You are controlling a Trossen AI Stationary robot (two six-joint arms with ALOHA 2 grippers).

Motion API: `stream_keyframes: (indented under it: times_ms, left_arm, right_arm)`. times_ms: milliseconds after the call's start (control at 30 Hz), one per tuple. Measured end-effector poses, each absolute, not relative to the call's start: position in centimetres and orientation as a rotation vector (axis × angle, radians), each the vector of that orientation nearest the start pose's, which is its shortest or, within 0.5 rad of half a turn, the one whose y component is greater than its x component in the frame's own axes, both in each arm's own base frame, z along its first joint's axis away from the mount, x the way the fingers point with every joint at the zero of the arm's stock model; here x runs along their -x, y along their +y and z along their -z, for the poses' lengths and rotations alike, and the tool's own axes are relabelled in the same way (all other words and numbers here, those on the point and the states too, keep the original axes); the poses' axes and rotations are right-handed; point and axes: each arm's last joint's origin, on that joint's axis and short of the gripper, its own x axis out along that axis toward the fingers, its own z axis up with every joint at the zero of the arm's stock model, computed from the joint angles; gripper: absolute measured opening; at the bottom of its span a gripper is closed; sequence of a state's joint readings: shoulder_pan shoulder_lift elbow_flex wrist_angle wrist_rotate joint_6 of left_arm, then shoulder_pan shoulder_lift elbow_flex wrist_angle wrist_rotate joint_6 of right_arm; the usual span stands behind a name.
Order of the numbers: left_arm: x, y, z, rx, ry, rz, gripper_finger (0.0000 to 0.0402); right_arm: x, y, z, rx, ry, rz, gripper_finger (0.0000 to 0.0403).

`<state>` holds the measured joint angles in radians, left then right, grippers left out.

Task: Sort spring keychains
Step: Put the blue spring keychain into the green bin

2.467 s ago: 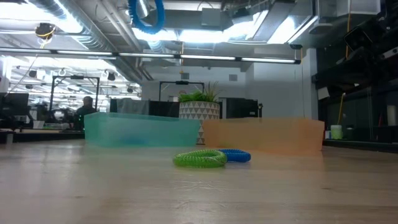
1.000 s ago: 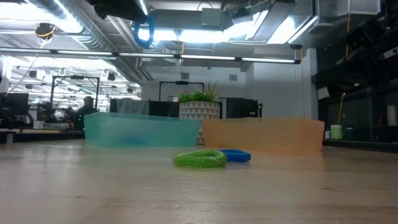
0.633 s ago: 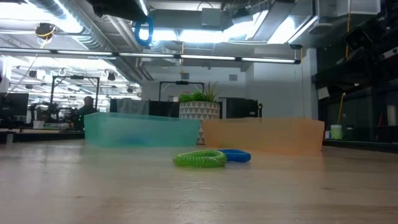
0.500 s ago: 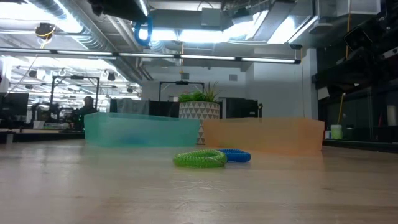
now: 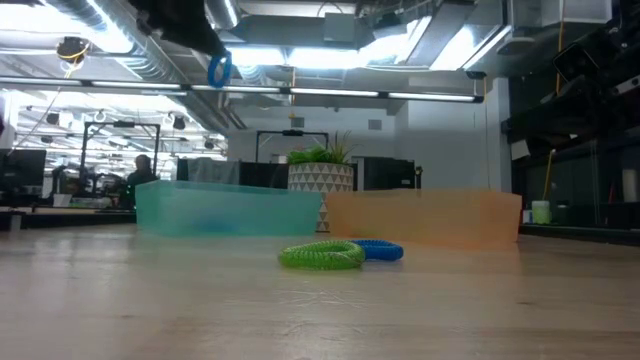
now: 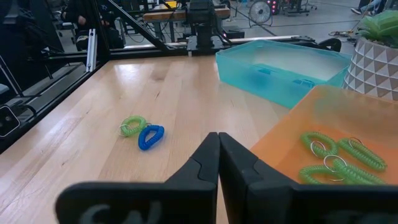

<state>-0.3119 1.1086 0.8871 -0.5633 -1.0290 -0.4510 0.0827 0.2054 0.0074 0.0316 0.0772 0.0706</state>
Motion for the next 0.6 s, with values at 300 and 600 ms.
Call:
stream_keyframes:
  times_ms: [300,600]
  left_arm:
    - [-21.6,-0.1,-28.0,0.064,0.583,-0.8,0.0024]
    - [-22.5,3.0,-25.9,0.158,0.792,-0.741,0.0024]
  right_arm:
    - [-10.9,0.7,-15.2,-0.057,0.166,0.0,0.0007]
    - [-10.9,0.7,-15.2,-0.057,0.166,0.0,0.0007]
